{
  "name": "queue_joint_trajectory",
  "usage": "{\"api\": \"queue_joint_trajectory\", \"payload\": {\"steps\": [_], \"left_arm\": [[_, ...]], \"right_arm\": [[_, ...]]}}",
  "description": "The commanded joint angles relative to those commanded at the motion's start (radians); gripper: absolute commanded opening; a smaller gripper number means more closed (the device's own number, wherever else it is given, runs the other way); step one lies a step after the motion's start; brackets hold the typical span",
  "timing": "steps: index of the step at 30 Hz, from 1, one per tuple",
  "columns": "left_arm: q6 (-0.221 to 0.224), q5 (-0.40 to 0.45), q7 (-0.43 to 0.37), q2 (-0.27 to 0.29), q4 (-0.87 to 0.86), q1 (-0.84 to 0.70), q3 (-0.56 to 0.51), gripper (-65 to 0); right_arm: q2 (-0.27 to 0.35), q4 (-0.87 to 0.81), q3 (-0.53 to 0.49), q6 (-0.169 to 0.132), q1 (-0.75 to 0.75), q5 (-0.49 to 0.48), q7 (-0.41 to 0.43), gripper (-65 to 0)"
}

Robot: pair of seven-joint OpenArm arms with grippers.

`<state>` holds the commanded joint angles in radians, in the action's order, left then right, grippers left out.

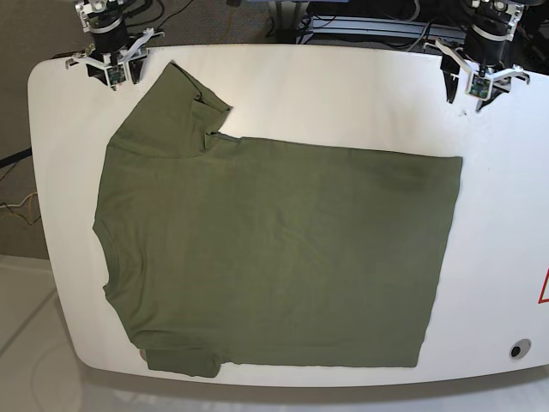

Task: Fold the T-shirt properly
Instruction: 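Move both grippers down toward the shoulder edge of the green T-shirt, then grasp the shirt's shoulder corner near the collar with the right gripper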

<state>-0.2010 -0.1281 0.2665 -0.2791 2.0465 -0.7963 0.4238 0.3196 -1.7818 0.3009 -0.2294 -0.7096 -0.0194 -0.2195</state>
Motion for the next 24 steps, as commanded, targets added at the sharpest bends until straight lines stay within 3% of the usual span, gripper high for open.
{"api": "queue_joint_trajectory", "payload": {"steps": [1,7,11,13,24], "left_arm": [[-0.011,-0.032,0.031,0.002,0.001,0.030,0.028,-35.8],[-0.023,-0.042,0.056,-0.001,-0.004,0.079,0.048,-35.3],[-0.029,-0.030,0.057,-0.009,-0.009,0.096,0.036,-33.7],[-0.032,-0.068,0.085,-0.011,-0.011,0.129,0.031,-32.3],[-0.039,-0.212,0.154,-0.019,-0.033,0.180,0.057,-32.6]], "right_arm": [[0.000,0.000,0.025,-0.044,0.023,-0.071,-0.026,-40.1],[0.003,-0.008,0.083,-0.208,0.066,-0.309,-0.160,-39.1],[0.006,-0.010,0.108,-0.281,0.069,-0.402,-0.190,-38.3],[0.011,-0.013,0.122,-0.319,0.078,-0.477,-0.212,-37.9],[-0.015,-0.025,0.043,-0.321,0.080,-0.486,-0.196,-37.6]]}}
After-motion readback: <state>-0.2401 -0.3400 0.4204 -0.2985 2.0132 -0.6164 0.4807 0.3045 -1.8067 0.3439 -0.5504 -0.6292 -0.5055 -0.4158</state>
